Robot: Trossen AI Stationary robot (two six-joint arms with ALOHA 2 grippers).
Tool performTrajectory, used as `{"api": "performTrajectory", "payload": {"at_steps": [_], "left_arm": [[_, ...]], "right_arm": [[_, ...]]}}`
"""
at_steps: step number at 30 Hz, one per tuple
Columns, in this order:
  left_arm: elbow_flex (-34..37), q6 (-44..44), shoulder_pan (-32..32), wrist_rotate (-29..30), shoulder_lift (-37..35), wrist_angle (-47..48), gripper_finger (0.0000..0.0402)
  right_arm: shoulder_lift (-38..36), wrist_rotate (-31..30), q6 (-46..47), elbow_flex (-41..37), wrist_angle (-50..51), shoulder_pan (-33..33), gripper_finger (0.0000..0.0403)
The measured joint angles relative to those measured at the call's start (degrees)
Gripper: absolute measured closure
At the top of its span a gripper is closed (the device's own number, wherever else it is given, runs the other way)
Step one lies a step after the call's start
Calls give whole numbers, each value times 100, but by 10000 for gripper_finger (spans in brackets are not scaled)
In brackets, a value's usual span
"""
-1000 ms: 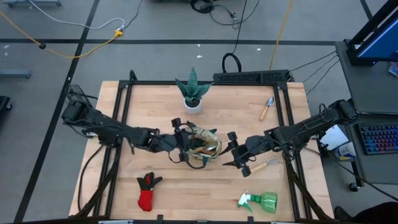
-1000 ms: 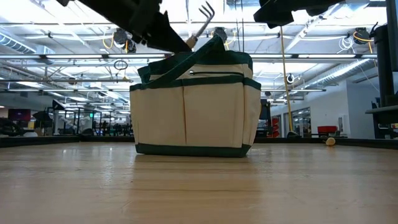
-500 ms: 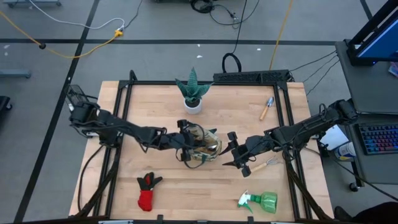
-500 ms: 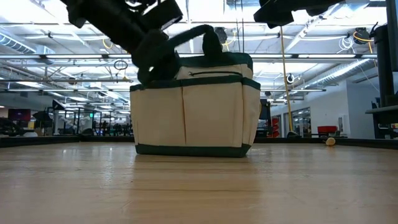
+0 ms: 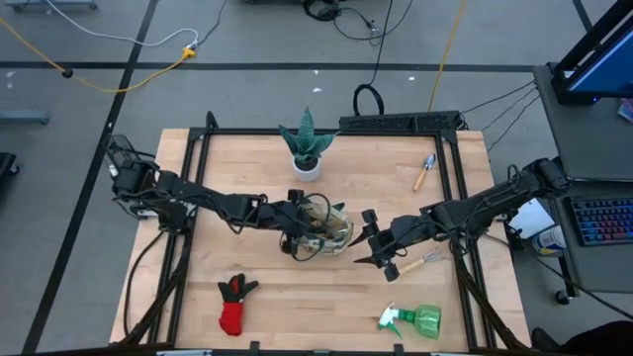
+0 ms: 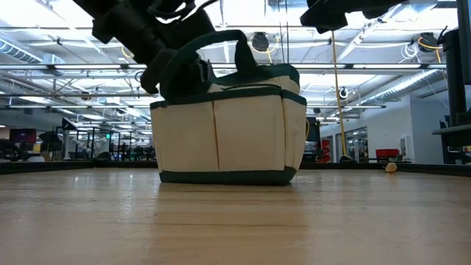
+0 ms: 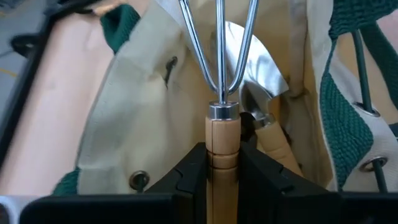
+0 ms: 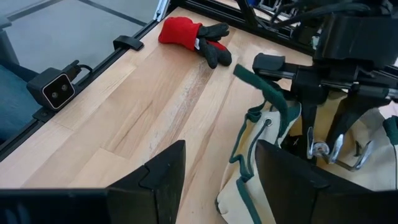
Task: Pick & Place Garden tools in Gardening bag
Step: Put the left hand rake into the gardening bag
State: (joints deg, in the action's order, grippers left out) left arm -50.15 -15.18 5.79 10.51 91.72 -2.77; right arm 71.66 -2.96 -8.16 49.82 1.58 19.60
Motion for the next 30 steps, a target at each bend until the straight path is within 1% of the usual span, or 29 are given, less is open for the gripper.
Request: {"api": "performTrajectory", "payload": {"at_steps": [4, 6, 12, 19, 22, 26, 30], "left_arm": [[0, -2, -202, -517, -2, 100, 321], [0, -4, -280, -620, -2, 121, 321], [0, -162, -437, -658, -2, 138, 320], [-8, -151, -595, -1363, 85, 285, 320], [-11, -436, -564, -1330, 153, 407, 320], [-9, -654, -515, -1084, 149, 416, 319], [-7, -785, -501, -1033, 149, 428, 308]], "right_arm": [[0, 0, 2, 0, 0, 1, 218], [0, 0, 2, 0, 0, 2, 218], [0, 0, 1, 0, 0, 0, 218], [0, 0, 2, 0, 0, 2, 218], [0, 0, 0, 0, 0, 1, 218], [2, -18, 0, 0, -2, -11, 218], [65, -22, -18, 4, 11, -57, 218]]}}
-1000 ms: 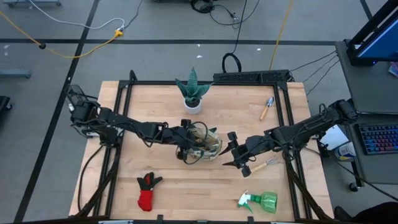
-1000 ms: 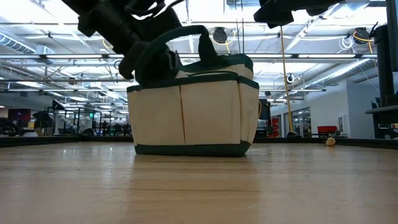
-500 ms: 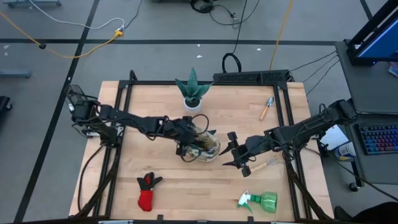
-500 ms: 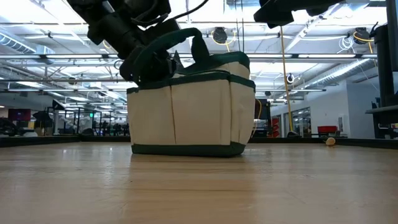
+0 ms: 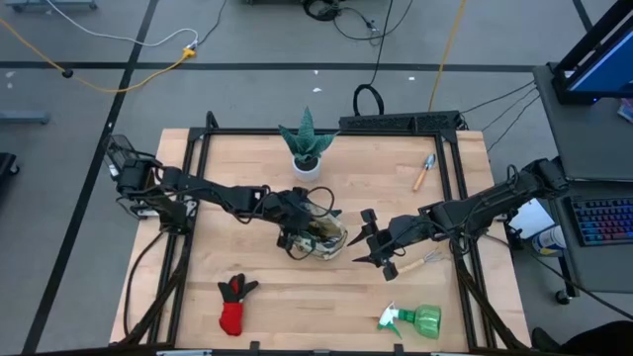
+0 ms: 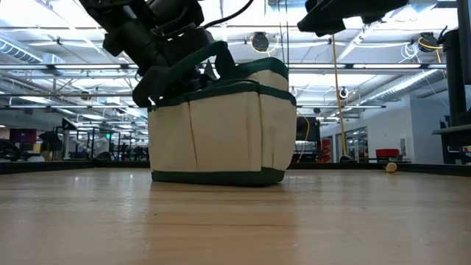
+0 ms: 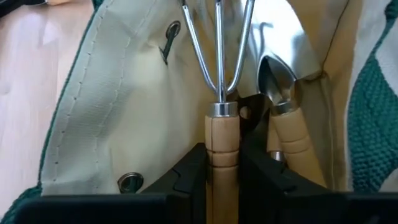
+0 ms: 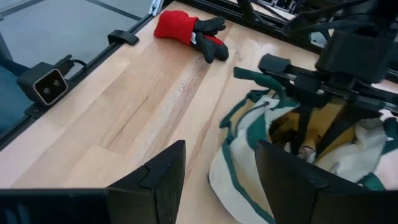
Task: Pick & Place Garden tools in Gardening bag
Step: Put the left hand rake into the gardening bag
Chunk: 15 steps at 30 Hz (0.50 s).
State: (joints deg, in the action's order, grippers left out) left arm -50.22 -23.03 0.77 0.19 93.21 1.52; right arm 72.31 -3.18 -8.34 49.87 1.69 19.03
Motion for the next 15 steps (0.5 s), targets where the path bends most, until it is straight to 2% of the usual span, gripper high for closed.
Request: {"api": "performTrajectory", "payload": {"at_steps": [9, 15], "left_arm": [[2, -87, -2, 37, 2, 168, 253], [8, -85, -3, 44, 4, 140, 244]], "right_arm": [[96, 0, -133, 0, -28, -107, 218], [103, 15, -133, 0, -14, -107, 218]]}}
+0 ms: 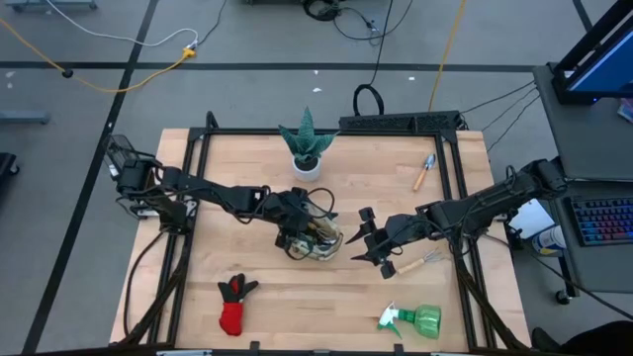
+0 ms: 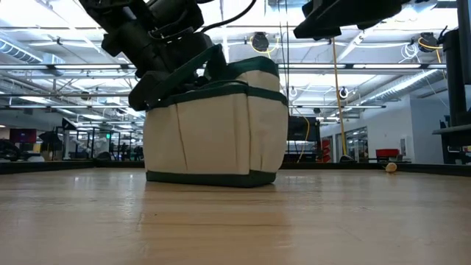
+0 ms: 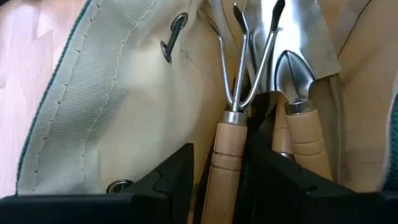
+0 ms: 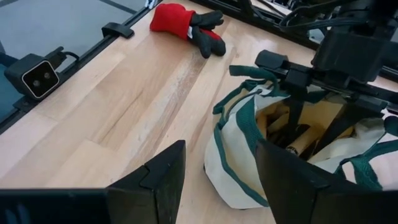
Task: Pick & Place Garden tools in Gardening bag
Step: Put the left hand rake into the gardening bag, then put the trowel into the gardening bag
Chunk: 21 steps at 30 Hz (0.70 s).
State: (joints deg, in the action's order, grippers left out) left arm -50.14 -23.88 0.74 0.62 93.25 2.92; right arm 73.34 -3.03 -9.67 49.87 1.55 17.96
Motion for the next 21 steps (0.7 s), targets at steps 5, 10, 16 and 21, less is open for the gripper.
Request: {"api": "performTrajectory", "payload": {"at_steps": [5, 10, 16, 21], "left_arm": [[1, 23, 7, 2, 0, -18, 245], [14, 149, 101, 11, -127, -228, 245], [14, 160, 163, 8, -361, -282, 245], [12, 201, 171, 5, -413, -361, 245]], "right_arm": [[0, -15, 153, 0, 1, 0, 218], [0, -320, 433, 0, 41, 2, 218], [0, -869, 784, 0, 189, 0, 218], [0, -915, 1319, -2, 536, 0, 218]]}}
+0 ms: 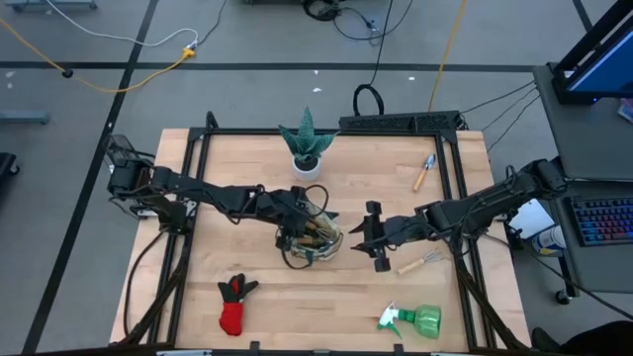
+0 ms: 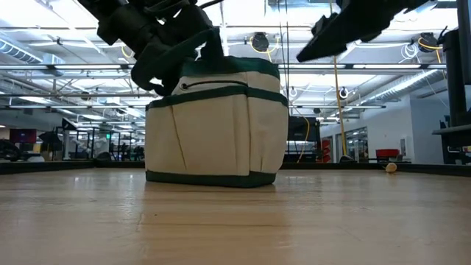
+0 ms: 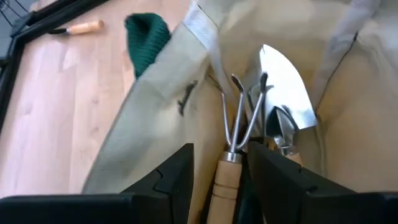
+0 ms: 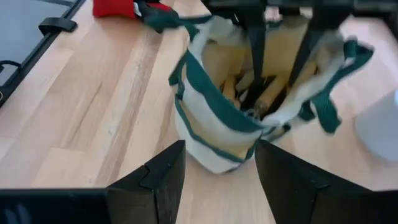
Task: Pick & Place Garden tools in Gardening bag
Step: Put the trowel into the gardening bag
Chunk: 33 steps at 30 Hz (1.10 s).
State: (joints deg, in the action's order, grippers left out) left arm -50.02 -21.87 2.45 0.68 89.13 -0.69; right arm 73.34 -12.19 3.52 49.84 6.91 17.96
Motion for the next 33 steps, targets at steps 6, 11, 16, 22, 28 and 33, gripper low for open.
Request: {"api": "performTrajectory", "payload": {"at_steps": [6, 11, 16, 22, 28, 33], "left_arm": [[0, 6, 17, -3, 2, -89, 245], [0, 13, 102, -12, 2, -330, 245], [0, 7, 185, -12, 2, -391, 245], [-2, 13, 280, -11, 2, -424, 245], [-6, 20, 370, -10, 0, -700, 245], [-7, 20, 412, -12, -66, -709, 245]], "right_arm": [[-2, -139, 661, 0, 518, 2, 218], [-4, -457, 1187, 0, 985, 0, 218], [-4, -452, 1577, 0, 1257, 2, 218], [-4, -455, 1815, 0, 1429, 2, 218], [-4, -451, 1857, 0, 1730, 2, 218], [-46, -450, 1860, 0, 2001, 2, 218]]}}
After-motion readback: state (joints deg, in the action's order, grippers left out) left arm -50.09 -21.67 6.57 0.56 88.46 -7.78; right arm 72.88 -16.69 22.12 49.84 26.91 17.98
